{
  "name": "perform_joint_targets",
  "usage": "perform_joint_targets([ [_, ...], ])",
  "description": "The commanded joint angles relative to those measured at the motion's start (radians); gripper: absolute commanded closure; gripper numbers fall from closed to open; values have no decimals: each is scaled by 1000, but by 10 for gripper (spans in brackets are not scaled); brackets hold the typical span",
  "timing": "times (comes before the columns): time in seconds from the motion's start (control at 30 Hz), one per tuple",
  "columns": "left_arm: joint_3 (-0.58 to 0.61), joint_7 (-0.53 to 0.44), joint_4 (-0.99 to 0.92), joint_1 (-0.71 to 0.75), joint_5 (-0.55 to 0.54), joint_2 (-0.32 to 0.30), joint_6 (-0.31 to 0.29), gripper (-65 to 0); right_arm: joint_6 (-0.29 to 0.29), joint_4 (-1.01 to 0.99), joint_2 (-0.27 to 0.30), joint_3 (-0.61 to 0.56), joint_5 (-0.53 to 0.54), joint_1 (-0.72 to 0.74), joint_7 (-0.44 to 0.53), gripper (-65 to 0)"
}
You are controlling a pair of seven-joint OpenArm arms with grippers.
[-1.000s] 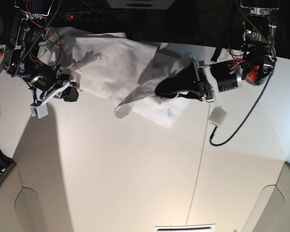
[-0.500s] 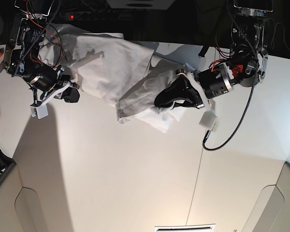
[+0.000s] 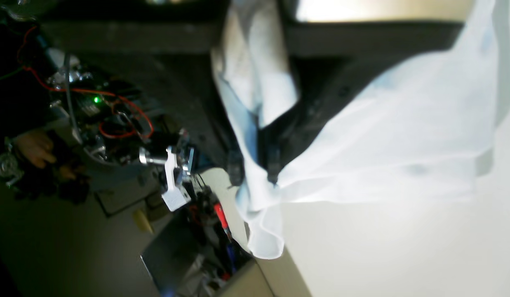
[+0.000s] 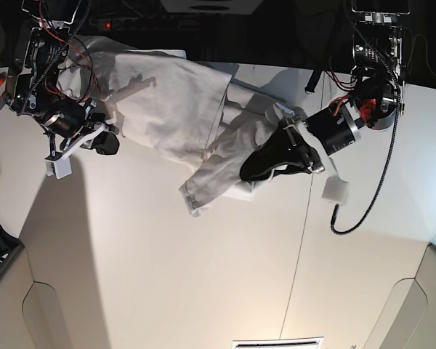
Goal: Layout the t-shirt on the table in an organized manner, then fold the t-shirt properly
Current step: 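Grasp the strip end with the left gripper and fold it toward the right gripper, then lower the folded end onto the shirt with the left gripper and press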
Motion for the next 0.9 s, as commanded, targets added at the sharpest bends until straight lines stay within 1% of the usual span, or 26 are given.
perform_joint_targets([
  [0.0, 16, -14, 17, -10, -32, 0, -11, 0, 4, 18, 5, 1, 28, 11, 16, 0],
  [0.2, 150, -10, 17, -11, 39, 0, -11, -4, 4, 18, 5, 1, 35, 11, 16, 0],
  [0.27, 187, -10, 17, -11, 47, 0, -11, -198, 4, 18, 5, 1, 35, 11, 16, 0],
  [0.3, 200, -10, 17, -11, 47, 0, -11, -279, 4, 18, 5, 1, 35, 11, 16, 0],
  [0.33, 210, -10, 17, -11, 47, 0, -11, -335, 4, 18, 5, 1, 35, 11, 16, 0],
  [0.37, 215, -10, 17, -11, 47, 0, -11, -357, 4, 18, 5, 1, 35, 11, 16, 0],
  [0.4, 216, -10, 17, -11, 47, 0, -11, -358, 4, 18, 5, 1, 35, 11, 16, 0],
  [0.53, 214, -6, 17, -18, 42, 0, -11, -357, 4, 18, 5, 1, 35, 11, 16, 0],
  [0.63, 195, 19, 17, -44, 39, 0, -11, -356, 4, 18, 5, 1, 35, 11, 16, 0],
  [0.67, 183, 26, 17, -54, 41, 0, -11, -342, 4, 18, 5, 1, 36, 11, 16, 0],
  [0.7, 172, 36, 17, -64, 50, -1, -11, -292, 4, 18, 5, 1, 37, 11, 15, 0],
  [0.73, 161, 44, 17, -76, 75, 0, -11, -200, 4, 18, 5, 1, 39, 11, 15, 0],
  [0.77, 154, 46, 17, -87, 117, -1, -11, -84, 4, 18, 5, 1, 42, 11, 15, 0],
  [0.8, 154, 46, 17, -96, 159, -1, -11, 0, 4, 18, 6, 1, 52, 11, 14, 0],
  [0.87, 171, 51, 17, -111, 220, -2, -11, 0, 5, 18, 6, 1, 90, 11, 8, 0],
])
